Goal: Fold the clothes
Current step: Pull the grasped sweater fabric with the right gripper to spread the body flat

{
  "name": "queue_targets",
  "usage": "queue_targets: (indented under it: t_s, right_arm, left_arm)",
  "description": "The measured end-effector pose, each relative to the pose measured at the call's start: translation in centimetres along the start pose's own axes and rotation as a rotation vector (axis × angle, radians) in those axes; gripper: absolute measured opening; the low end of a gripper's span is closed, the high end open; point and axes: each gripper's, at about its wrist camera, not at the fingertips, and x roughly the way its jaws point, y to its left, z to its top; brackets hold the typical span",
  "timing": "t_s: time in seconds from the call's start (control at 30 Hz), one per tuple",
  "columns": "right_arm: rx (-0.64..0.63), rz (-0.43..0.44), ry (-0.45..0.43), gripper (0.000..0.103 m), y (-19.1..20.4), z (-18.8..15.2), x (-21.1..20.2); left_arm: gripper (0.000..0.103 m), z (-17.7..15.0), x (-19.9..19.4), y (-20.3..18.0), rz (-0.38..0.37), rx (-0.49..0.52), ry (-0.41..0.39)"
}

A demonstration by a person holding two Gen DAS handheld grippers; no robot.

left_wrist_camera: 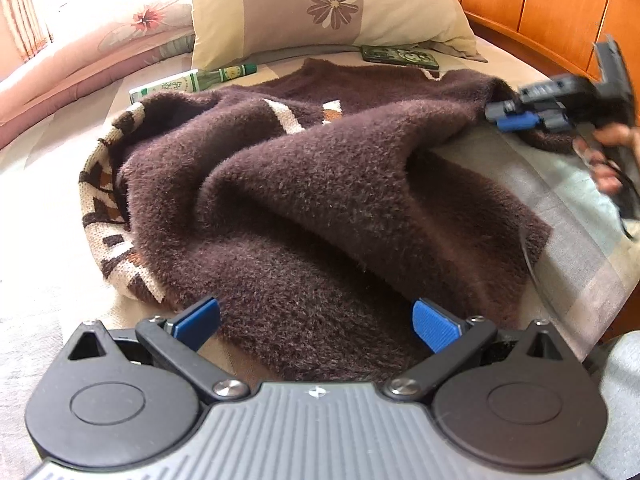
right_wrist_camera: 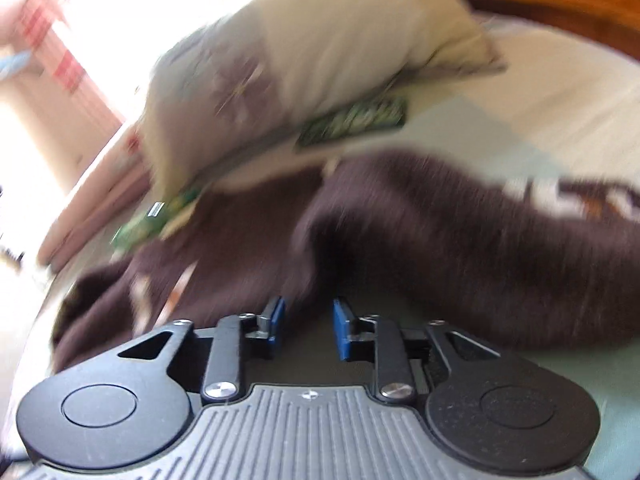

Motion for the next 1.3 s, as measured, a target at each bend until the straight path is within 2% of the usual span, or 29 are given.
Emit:
queue_targets:
  t_s: [0.1,0.13,0.17,0.23,0.43,0.5,0.53,0.57,0.63,1.1,1.13,1.23,1.27,1.3]
  right_arm:
    - [-0.038,0.067,0.102,0.04,1.0,-2.5,-1.1]
    - [-0.053,0.088,0.132,0.045,1.4,-3.5,-1.4]
    - [-0.066,0.099,0.148,0.052,1.9,-4.3,-1.6]
    - [-0.091,0.115,0.173,0.058,2.8,-5.8,-1.6]
    - [-0.147,0.113,0.203,0.059,4.9,-8.2,-0.2]
    - [-0.175,0.112,0.216,0.054,5.5,-8.1,-0.1]
    - [-0.188,0.112,0.229,0.038,5.8,-8.1,-0.2]
    - [-0.201,0.112,0.242,0.029,6.1,-8.0,-0.2]
    - [-0.251,0.097,0.242,0.021,6.8,-8.1,-0.9]
    - [-0.388,0.047,0.214,0.016,6.7,-9.7,-8.8]
    - [-0.393,0.03,0.215,0.009,6.5,-9.8,-9.5]
    - [-0.398,-0.018,0.224,0.007,5.5,-9.9,-11.2]
    - [-0.4,-0.029,0.223,0.001,5.2,-9.9,-11.6]
    - [-0.397,-0.048,0.222,0.001,4.8,-9.9,-12.1]
  left_arm:
    - [0.102,-0.3,-0.3,0.0,-0.006,-0.003,-0.001]
    - [0.102,-0.4,-0.5,0.0,-0.01,-0.005,-0.001]
    - [0.102,-0.6,-0.6,0.0,-0.014,-0.007,-0.001]
    - [0.102,-0.9,-0.8,0.0,-0.021,-0.011,-0.001]
    - [0.102,-1.7,-1.7,-0.2,-0.013,-0.016,0.009]
    - [0.102,-2.0,-1.9,-0.1,-0.012,-0.022,0.015]
    - [0.102,-2.1,-1.9,0.0,-0.01,-0.025,0.019]
    - [0.102,-2.3,-2.0,0.0,-0.005,-0.029,0.024]
    - [0.102,-2.5,-2.1,-0.1,-0.002,-0.029,0.025]
    - [0.102,-2.9,-3.1,-1.6,-0.021,0.0,0.019]
    - [0.102,-2.9,-3.1,-1.7,-0.024,0.005,0.019]
    - [0.102,-2.9,-3.2,-2.2,-0.034,0.008,0.011]
    - [0.102,-2.9,-3.2,-2.3,-0.038,0.01,0.009]
    - [0.102,-2.8,-3.3,-2.4,-0.039,0.013,0.007]
